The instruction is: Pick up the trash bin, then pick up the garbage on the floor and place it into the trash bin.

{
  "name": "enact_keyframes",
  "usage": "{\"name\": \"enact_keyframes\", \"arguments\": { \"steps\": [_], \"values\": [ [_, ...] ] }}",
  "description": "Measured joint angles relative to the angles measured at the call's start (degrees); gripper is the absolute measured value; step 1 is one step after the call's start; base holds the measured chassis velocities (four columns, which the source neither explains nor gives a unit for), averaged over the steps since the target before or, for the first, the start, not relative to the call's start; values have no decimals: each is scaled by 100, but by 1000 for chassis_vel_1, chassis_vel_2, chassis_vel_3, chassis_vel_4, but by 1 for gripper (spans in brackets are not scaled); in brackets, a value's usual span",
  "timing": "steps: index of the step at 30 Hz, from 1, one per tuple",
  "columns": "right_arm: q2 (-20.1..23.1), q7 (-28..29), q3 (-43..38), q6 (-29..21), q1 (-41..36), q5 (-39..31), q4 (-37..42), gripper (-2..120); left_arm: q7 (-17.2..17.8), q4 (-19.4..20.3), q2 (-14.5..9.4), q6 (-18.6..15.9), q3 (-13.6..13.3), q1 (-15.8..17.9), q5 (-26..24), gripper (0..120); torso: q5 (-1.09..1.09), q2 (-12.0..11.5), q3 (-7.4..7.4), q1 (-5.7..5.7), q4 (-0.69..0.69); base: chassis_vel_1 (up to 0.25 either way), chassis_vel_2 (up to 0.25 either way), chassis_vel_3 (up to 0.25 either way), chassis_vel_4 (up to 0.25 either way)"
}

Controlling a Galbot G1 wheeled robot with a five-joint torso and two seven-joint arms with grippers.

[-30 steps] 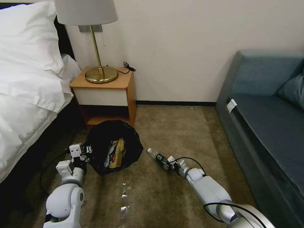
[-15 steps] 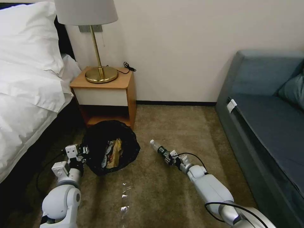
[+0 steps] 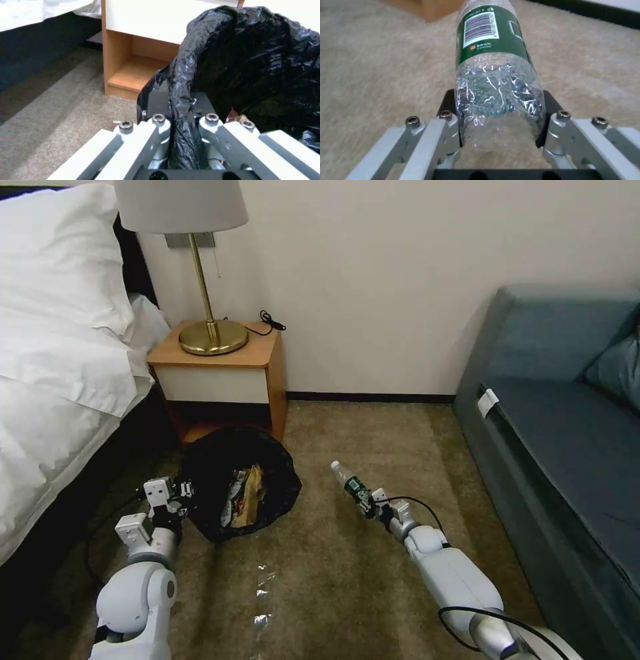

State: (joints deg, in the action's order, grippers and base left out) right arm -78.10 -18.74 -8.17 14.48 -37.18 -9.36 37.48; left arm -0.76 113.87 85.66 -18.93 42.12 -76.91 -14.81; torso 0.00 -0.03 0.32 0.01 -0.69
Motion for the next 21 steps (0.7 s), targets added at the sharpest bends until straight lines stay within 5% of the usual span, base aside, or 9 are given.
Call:
{"name": "enact_keyframes", "arguments": {
  "steps": [12,21],
  "values": [
    [-45,178,-422,18,82,-491,342,34,3,-67,-21,0,60,136,-51,5,0,0,1,0,1,0,0,0,0],
    [52,441,-165,136,-83,-1081,1628,34,6,-161,-4,0,-9,260,-46,5,-1,0,0,0,0,0,0,0,0]
  ]
}}
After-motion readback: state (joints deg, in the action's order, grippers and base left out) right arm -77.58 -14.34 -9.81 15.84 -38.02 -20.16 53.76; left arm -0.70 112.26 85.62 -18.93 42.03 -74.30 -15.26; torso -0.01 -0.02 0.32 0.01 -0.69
